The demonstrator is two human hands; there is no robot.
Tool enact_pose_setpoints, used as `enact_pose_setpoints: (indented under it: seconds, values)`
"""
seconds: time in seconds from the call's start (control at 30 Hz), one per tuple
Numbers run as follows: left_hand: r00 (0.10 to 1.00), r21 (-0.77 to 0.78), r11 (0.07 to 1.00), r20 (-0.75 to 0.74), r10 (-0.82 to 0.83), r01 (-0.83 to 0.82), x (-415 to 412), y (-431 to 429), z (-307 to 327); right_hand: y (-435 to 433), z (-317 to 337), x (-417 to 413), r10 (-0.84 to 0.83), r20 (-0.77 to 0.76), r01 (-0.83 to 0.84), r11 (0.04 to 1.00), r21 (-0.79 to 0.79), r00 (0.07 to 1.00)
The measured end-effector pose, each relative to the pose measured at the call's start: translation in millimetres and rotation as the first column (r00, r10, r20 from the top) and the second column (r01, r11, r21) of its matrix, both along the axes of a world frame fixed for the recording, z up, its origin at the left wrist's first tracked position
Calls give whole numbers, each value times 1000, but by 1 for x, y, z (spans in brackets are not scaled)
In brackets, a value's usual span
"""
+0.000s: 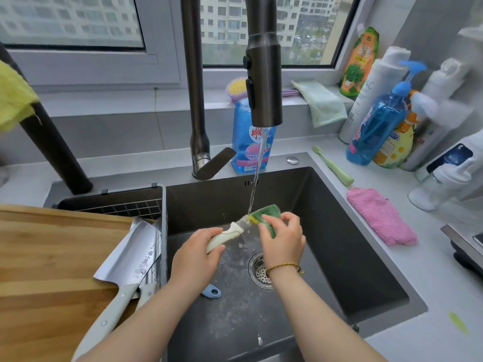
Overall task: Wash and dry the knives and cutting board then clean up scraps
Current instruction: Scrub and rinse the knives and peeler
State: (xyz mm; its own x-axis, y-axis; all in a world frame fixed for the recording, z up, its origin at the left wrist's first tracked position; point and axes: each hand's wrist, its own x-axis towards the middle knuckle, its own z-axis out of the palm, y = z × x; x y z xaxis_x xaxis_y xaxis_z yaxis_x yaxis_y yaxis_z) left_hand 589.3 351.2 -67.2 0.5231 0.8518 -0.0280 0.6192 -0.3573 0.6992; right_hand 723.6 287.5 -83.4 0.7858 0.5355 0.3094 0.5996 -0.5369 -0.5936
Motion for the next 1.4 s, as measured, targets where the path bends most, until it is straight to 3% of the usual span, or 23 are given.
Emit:
enact_pose_setpoints:
  seconds: [0.1, 0.2, 0.3, 0.37, 0.43, 0.47, 0.57, 0.6, 0.67, 0.73, 0.8, 0.93, 1.03, 1.13, 1.2, 1.27, 1.4]
  values:
    - [1000, -19, 1000, 16, 19, -19, 0, 2, 0, -1, -10, -13, 164, 140, -168, 985, 24, 977]
    - [1000, -35, 999, 18, 17, -17, -1, 0, 0, -1, -10, 2, 36, -19, -36, 999, 1, 999]
    - [1000, -35, 999, 22, 4, -4, 1, -3, 0, -2, -14, 11, -52, 50, 52, 999, -4, 997]
    - [1000, -28, 1000, 21, 10, -9, 2, -1, 1, 1, -2, -5, 54, 52, -57, 997, 56, 997]
    - [999, -26, 999, 27, 19, -18, 3, 0, 2, 2, -8, -12, 163, 210, -182, 981, 73, 964]
    - [999, -33, 999, 34, 20, -19, 3, 0, 2, 2, -9, -10, 165, 219, -184, 981, 66, 962]
    - [999, -56, 998, 45, 16, -14, 2, -2, 3, 1, -5, 6, -11, 35, 9, 999, 39, 999]
    - [999, -58, 998, 41, 11, -9, 2, -3, 2, -2, -12, 12, -38, 67, 36, 999, 28, 997]
    - [999, -64, 998, 38, 7, -4, 2, -5, 2, -3, -12, 10, 13, 101, -9, 999, -39, 995]
    - [999, -73, 997, 48, 18, -14, 2, -4, 2, -3, -5, -5, 90, 88, -91, 996, 13, 992]
    - [998, -72, 997, 52, 28, -25, 1, -4, 2, -5, -9, -9, 189, 202, -196, 981, 15, 961]
    - [998, -68, 998, 66, 14, -9, 2, -5, 3, -4, -4, 5, 28, -2, -28, 1000, -10, 1000]
    - [998, -83, 997, 67, 15, -10, 1, -5, 3, -3, 1, -3, 47, 95, -49, 999, 21, 994]
    - [997, -77, 997, 73, 37, -31, 0, -2, 2, -4, -6, -12, 205, 255, -219, 976, 24, 945]
    - [996, -70, 997, 78, 35, -30, -2, -2, 1, -4, -2, -4, 144, 191, -149, 989, 16, 971]
    - [997, -64, 998, 78, 24, -19, -3, -4, 1, -4, 3, 6, -11, -21, 10, 1000, -20, 1000]
    - [994, -71, 997, 105, 29, -22, -2, -4, 0, -6, 3, -3, 77, 40, -77, 997, -4, 996]
